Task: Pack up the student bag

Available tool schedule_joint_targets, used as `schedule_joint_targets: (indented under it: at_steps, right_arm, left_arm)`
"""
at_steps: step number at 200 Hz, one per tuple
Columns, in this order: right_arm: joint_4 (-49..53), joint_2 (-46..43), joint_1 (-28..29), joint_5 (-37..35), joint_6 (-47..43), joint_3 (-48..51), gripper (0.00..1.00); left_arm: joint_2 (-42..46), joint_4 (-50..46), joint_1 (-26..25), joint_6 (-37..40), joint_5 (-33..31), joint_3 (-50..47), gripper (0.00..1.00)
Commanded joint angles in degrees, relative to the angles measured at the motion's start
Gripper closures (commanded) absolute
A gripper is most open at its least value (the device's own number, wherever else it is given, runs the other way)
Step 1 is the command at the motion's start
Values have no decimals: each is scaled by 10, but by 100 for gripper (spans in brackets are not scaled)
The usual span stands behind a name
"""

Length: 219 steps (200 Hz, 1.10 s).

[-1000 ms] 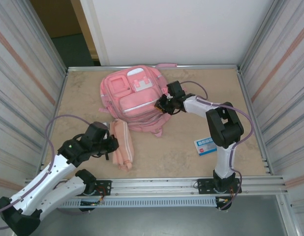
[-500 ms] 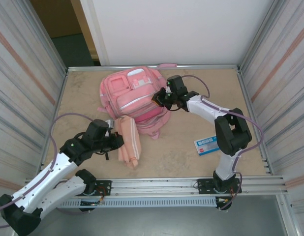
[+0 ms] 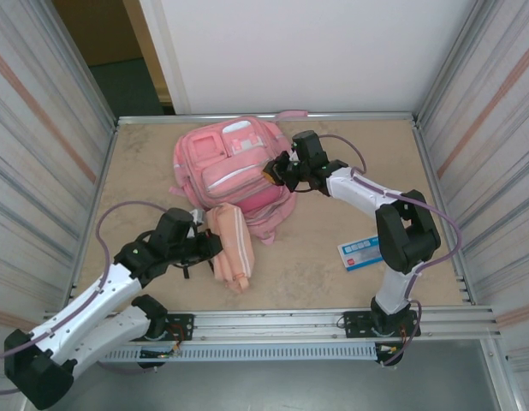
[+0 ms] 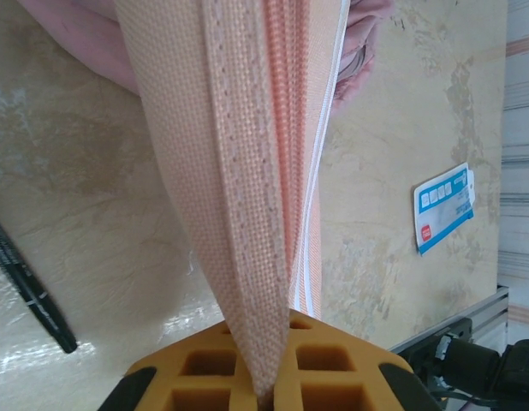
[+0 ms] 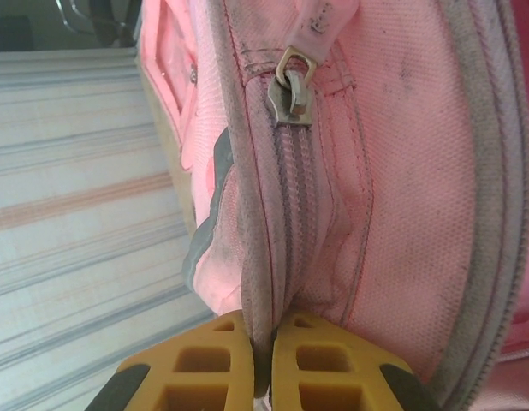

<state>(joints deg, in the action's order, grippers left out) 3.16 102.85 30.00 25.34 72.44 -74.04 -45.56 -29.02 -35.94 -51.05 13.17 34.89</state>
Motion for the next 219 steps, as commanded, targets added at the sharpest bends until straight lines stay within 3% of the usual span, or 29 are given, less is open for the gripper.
schedule_joint_targets:
  at_steps: [1,27,55,81,116,154,196,205,219]
  right_arm:
    - [-12,-46,3,7,31,-45,100]
    - [12,-60,8,-25,41,-71,100]
    - [25,-90,20,-67,55,-59,100]
    - [45,-125,33,-102,57,-44,100]
    - [47,-168,58,-123,55,-19,100]
    - [38,-202,86,-136,68,24,100]
    - [29,-222,115,-148,87,69,100]
    - [35,-225,118,-156,81,74,100]
    - [52,-229,117,-167,68,78,100]
  left_arm:
    - [4,59,5,-35,16,0,100]
    - [-18,68,15,-49,38,1,100]
    - [-61,133,45,-97,121,-19,100]
    - [-76,168,46,-107,127,-19,100]
    - [-98,170,67,-85,76,-9,100]
    - [-148,268,115,-100,40,-10,100]
    - [-204,400,114,-226,-61,-30,100]
    - [-217,420,113,-239,-86,-31,94]
    - [-239,442,112,-253,-109,-30,93]
